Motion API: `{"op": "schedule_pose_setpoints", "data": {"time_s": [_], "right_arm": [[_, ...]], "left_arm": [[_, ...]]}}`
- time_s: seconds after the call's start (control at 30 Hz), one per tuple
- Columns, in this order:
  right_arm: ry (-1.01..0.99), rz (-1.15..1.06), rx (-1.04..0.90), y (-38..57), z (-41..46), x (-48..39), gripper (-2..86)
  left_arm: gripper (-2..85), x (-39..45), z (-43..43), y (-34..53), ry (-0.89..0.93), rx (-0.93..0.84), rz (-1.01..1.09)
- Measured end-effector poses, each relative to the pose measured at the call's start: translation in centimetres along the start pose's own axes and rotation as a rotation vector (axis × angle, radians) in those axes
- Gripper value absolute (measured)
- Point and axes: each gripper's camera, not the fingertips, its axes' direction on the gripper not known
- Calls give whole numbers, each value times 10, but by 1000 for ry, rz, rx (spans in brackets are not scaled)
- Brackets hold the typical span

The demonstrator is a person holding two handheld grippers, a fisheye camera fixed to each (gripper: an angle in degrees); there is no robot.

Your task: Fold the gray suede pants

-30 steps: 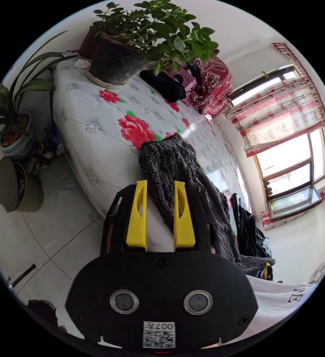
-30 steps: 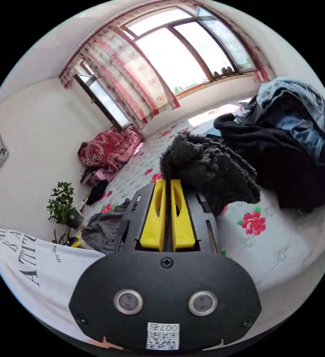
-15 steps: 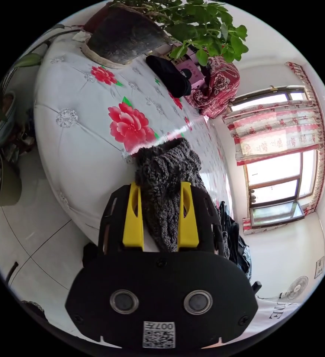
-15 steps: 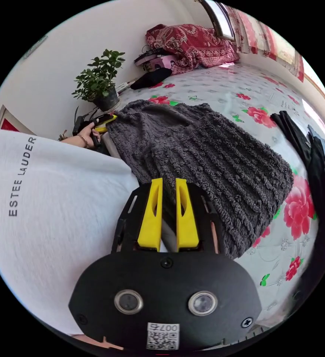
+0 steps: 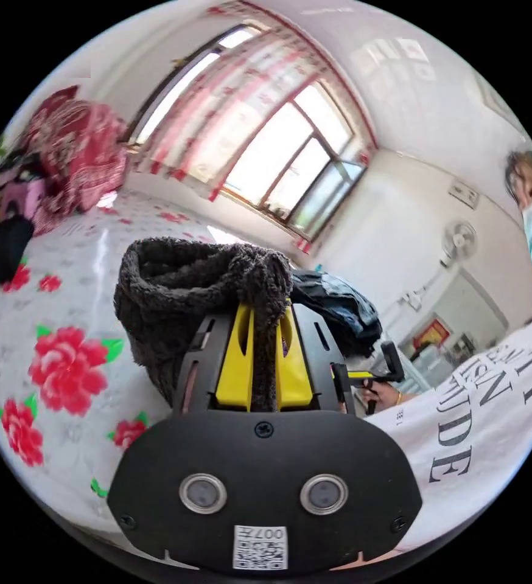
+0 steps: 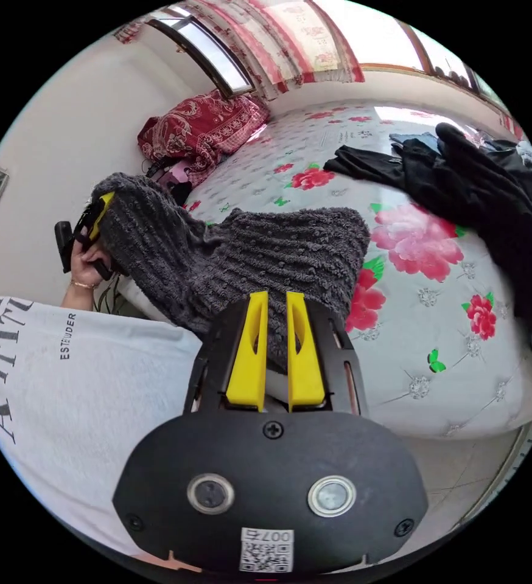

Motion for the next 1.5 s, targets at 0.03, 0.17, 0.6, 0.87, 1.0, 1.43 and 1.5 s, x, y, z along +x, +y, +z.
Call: {"op": "schedule_pose_setpoints", "data": {"time_s": [0.03,0.17,0.6,0.87,1.0,1.43,1.5], "right_arm": [[13,55,38,11,-12,19,85],[25,250,141,51,-43,84,89],[-283,451,48,129,1,251,115],[-409,350,-208,126,94,276,115],[-360,286,-321,105,143,257,107],[-196,91,-278,-241,403,96,85],[-108,-14,-295,-282,424,69,79]], "left_arm": [[60,38,34,-10,103,-62,109],[89,114,149,9,321,-346,231],[131,40,160,105,-156,-582,-282],[124,19,195,171,-185,-632,-601],[98,7,221,155,-159,-703,-554],[79,-247,219,-57,-613,-427,-446],[65,-271,209,-81,-708,-385,-474]]}}
